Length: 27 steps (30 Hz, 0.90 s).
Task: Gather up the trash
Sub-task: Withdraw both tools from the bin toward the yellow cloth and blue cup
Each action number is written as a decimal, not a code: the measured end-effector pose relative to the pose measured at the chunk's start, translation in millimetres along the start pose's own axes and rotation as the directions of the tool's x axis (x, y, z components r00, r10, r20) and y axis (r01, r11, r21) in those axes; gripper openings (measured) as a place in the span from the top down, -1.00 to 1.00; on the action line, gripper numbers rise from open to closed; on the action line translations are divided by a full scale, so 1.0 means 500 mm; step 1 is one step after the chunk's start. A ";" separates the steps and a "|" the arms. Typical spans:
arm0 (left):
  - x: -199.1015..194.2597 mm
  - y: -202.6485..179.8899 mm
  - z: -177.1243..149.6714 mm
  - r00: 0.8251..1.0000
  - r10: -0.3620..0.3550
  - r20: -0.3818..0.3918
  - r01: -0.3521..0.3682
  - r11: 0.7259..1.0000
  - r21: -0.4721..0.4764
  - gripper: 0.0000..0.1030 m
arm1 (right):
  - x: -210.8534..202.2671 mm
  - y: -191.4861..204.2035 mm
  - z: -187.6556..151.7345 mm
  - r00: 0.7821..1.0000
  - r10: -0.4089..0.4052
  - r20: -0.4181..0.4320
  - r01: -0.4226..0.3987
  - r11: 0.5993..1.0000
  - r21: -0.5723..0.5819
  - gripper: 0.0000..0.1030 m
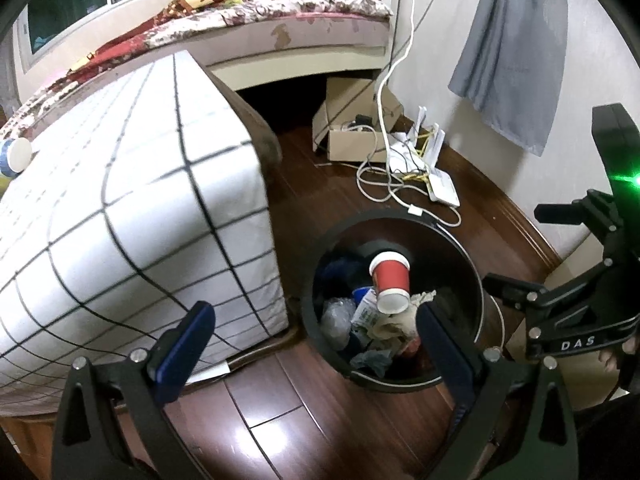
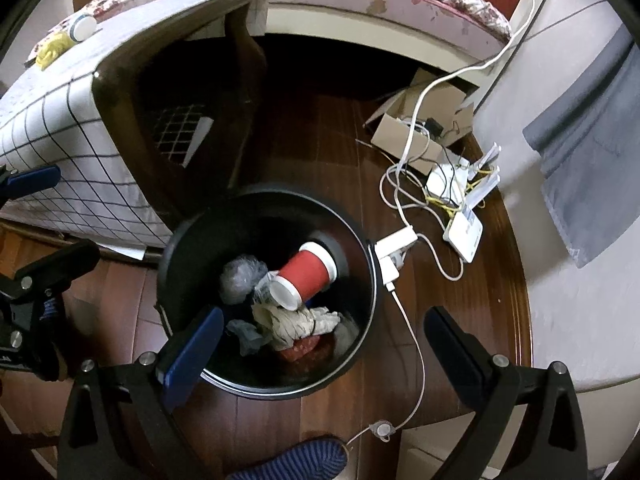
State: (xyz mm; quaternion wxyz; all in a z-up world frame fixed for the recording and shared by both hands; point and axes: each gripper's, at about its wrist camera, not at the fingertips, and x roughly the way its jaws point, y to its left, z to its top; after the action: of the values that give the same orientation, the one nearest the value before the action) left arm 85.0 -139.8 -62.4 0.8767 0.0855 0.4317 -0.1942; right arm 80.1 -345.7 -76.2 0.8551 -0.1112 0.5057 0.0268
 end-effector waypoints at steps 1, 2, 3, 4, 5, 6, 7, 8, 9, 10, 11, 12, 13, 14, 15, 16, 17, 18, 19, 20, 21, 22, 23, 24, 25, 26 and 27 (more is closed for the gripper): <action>-0.007 0.004 0.002 1.000 0.003 0.008 -0.003 1.000 -0.003 -0.96 | -0.006 0.002 0.005 1.000 0.001 0.008 -0.001 1.000 -0.002 -0.98; -0.012 0.006 0.004 1.000 0.005 0.014 -0.005 1.000 -0.006 -0.96 | -0.013 0.004 0.010 1.000 0.003 0.018 -0.003 1.000 -0.003 -0.98; -0.019 0.010 0.007 1.000 0.006 0.021 -0.006 1.000 -0.011 -0.96 | -0.019 0.006 0.014 1.000 0.005 0.027 -0.005 1.000 -0.004 -0.98; -0.025 0.013 0.009 1.000 0.008 0.028 -0.008 1.000 -0.012 -0.96 | -0.024 0.007 0.017 0.999 0.006 0.034 -0.006 1.000 -0.006 -0.98; -0.033 0.017 0.011 0.999 0.013 0.036 -0.013 1.000 -0.012 -0.96 | -0.031 0.010 0.023 0.999 0.008 0.043 -0.008 1.000 -0.008 -0.98; -0.039 0.020 0.013 0.999 0.017 0.043 -0.016 1.000 -0.013 -0.96 | -0.037 0.011 0.027 0.999 0.009 0.051 -0.009 1.000 -0.011 -0.98; -0.045 0.024 0.015 0.999 0.019 0.050 -0.019 1.000 -0.015 -0.96 | -0.043 0.015 0.032 0.998 0.011 0.060 -0.010 1.000 -0.014 -0.98; -0.052 0.029 0.018 0.998 0.024 0.057 -0.023 1.000 -0.017 -0.96 | -0.050 0.019 0.038 0.997 0.013 0.070 -0.012 1.000 -0.017 -0.98; -0.057 0.032 0.020 0.998 0.029 0.063 -0.028 0.999 -0.019 -0.96 | -0.055 0.023 0.042 0.997 0.014 0.078 -0.013 1.000 -0.019 -0.98; -0.062 0.037 0.023 0.997 0.033 0.069 -0.032 0.999 -0.022 -0.96 | -0.062 0.028 0.048 0.996 0.017 0.087 -0.015 1.000 -0.024 -0.98; -0.069 0.044 0.027 0.996 0.038 0.078 -0.036 0.999 -0.027 -0.96 | -0.069 0.033 0.054 0.995 0.019 0.097 -0.016 0.999 -0.029 -0.98; -0.074 0.049 0.029 0.996 0.042 0.084 -0.040 0.999 -0.031 -0.96 | -0.075 0.038 0.061 0.994 0.020 0.108 -0.017 0.999 -0.034 -0.98; -0.079 0.056 0.033 0.995 0.047 0.091 -0.044 0.998 -0.037 -0.96 | -0.083 0.043 0.070 0.993 0.023 0.119 -0.019 0.999 -0.039 -0.98; -0.084 0.063 0.035 0.994 0.052 0.097 -0.048 0.998 -0.043 -0.96 | -0.089 0.048 0.078 0.991 0.027 0.130 -0.021 0.999 -0.045 -0.98; -0.090 0.073 0.040 0.993 0.058 0.106 -0.053 0.997 -0.053 -0.96 | -0.098 0.056 0.089 0.989 0.030 0.145 -0.023 0.998 -0.051 -0.98; -0.095 0.082 0.043 0.991 0.064 0.113 -0.057 0.996 -0.061 -0.96 | -0.106 0.061 0.096 0.987 0.032 0.156 -0.024 0.998 -0.056 -0.98; -0.101 0.093 0.046 0.990 0.072 0.121 -0.064 0.995 -0.070 -0.96 | -0.115 0.068 0.107 0.984 0.038 0.172 -0.027 0.998 -0.061 -0.98; -0.108 0.106 0.049 0.988 0.082 0.129 -0.072 0.994 -0.081 -0.96 | -0.122 0.076 0.117 0.982 0.043 0.185 -0.031 0.997 -0.064 -0.98; -0.114 0.119 0.052 0.987 0.090 0.136 -0.078 0.993 -0.092 -0.96 | -0.129 0.084 0.127 0.979 0.049 0.199 -0.036 0.997 -0.069 -0.98; -0.119 0.129 0.053 0.985 0.097 0.142 -0.084 0.991 -0.100 -0.96 | -0.136 0.094 0.138 0.975 0.058 0.213 -0.043 0.996 -0.074 -0.98; -0.127 0.142 0.055 0.983 0.109 0.149 -0.093 0.990 -0.110 -0.96 | -0.141 0.102 0.147 0.972 0.065 0.224 -0.048 0.996 -0.079 -0.98; -0.133 0.154 0.056 0.981 0.118 0.155 -0.101 0.988 -0.117 -0.96 | -0.147 0.111 0.157 0.969 0.074 0.237 -0.055 0.995 -0.084 -0.98; -0.140 0.170 0.057 0.978 0.130 0.162 -0.109 0.986 -0.129 -0.96 | -0.152 0.122 0.167 0.965 0.083 0.247 -0.062 0.994 -0.091 -0.98; -0.144 0.180 0.057 0.977 0.136 0.166 -0.114 0.984 -0.136 -0.96 | -0.155 0.131 0.176 0.963 0.090 0.253 -0.067 0.993 -0.098 -0.98; -0.148 0.191 0.058 0.975 0.146 0.169 -0.122 0.982 -0.144 -0.96 | -0.159 0.144 0.188 0.960 0.098 0.263 -0.072 0.992 -0.108 -0.98; -0.154 0.207 0.058 0.972 0.160 0.174 -0.133 0.979 -0.156 -0.96 | -0.161 0.155 0.195 0.957 0.103 0.270 -0.075 0.991 -0.113 -0.98; -0.158 0.218 0.058 0.970 0.167 0.177 -0.138 0.977 -0.163 -0.96 | -0.164 0.165 0.204 0.955 0.110 0.277 -0.080 0.990 -0.120 -0.98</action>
State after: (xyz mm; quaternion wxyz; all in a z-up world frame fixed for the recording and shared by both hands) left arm 107.5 -28.8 15.8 0.9301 0.0337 0.3517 -0.1005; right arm 114.9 -237.5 29.0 0.9090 -0.1276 0.3811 0.1106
